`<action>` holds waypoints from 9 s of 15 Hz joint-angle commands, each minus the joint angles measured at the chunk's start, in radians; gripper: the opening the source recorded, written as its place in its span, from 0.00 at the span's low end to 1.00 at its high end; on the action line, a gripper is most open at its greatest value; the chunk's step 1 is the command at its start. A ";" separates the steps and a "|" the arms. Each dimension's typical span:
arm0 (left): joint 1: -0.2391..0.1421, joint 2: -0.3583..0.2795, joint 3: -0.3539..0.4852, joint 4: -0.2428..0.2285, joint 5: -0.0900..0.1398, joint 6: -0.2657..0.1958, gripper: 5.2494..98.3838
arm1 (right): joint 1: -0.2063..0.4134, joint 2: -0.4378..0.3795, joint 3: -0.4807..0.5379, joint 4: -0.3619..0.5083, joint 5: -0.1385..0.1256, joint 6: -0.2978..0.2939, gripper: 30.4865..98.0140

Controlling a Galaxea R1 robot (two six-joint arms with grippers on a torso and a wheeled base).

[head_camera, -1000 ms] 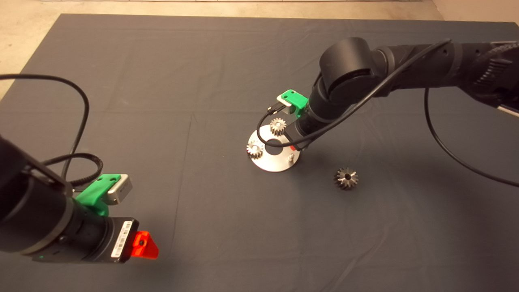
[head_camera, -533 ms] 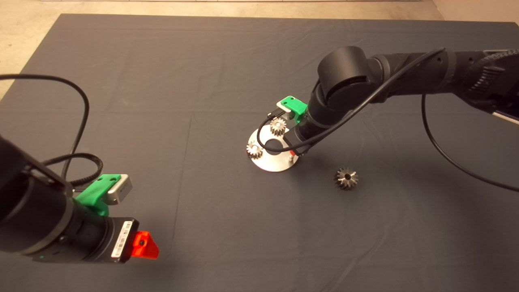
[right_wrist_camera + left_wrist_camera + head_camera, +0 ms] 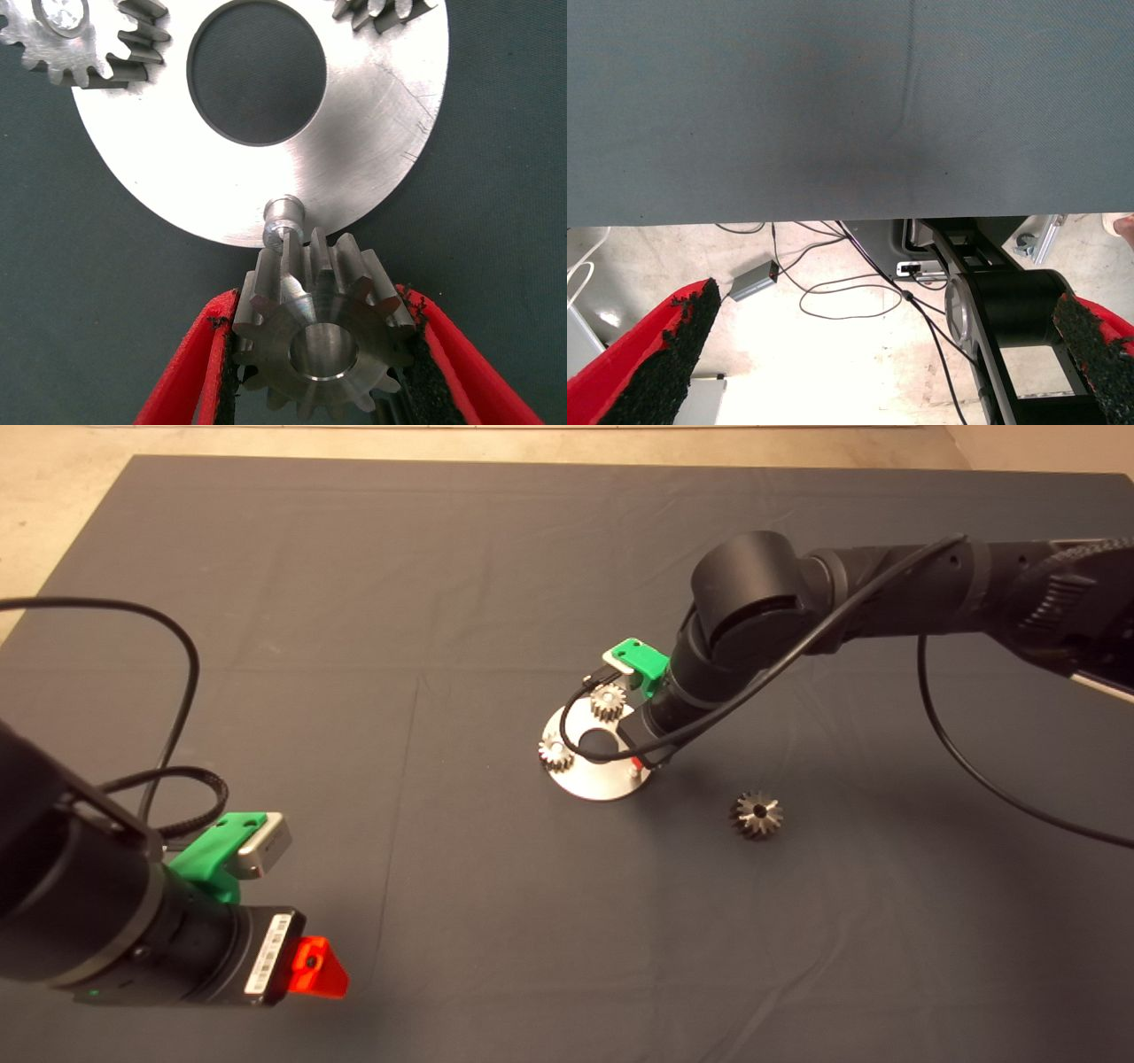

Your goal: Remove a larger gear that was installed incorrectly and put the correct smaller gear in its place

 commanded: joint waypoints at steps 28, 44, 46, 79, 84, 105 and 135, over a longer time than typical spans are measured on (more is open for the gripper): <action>-0.006 -0.003 0.013 -0.018 0.002 -0.006 0.99 | 0.000 0.060 -0.037 -0.016 -0.046 -0.001 0.14; -0.006 -0.003 0.014 -0.018 0.002 -0.005 0.99 | -0.025 0.040 -0.050 -0.042 -0.059 -0.010 0.15; -0.006 -0.003 0.014 -0.018 0.002 -0.005 0.99 | -0.025 0.040 -0.057 -0.060 -0.065 -0.010 0.15; -0.006 -0.003 0.014 -0.018 0.002 -0.002 0.99 | -0.046 0.044 -0.055 -0.094 -0.103 0.002 0.15; -0.006 -0.003 0.013 -0.018 0.002 -0.002 0.99 | -0.045 0.044 -0.055 -0.092 -0.109 0.002 0.15; -0.006 -0.003 0.013 -0.018 0.002 0.000 0.99 | -0.037 0.044 -0.012 -0.088 -0.123 0.005 0.15; -0.006 -0.003 0.013 -0.018 0.002 0.000 0.99 | -0.045 0.013 -0.041 -0.094 -0.109 -0.001 0.15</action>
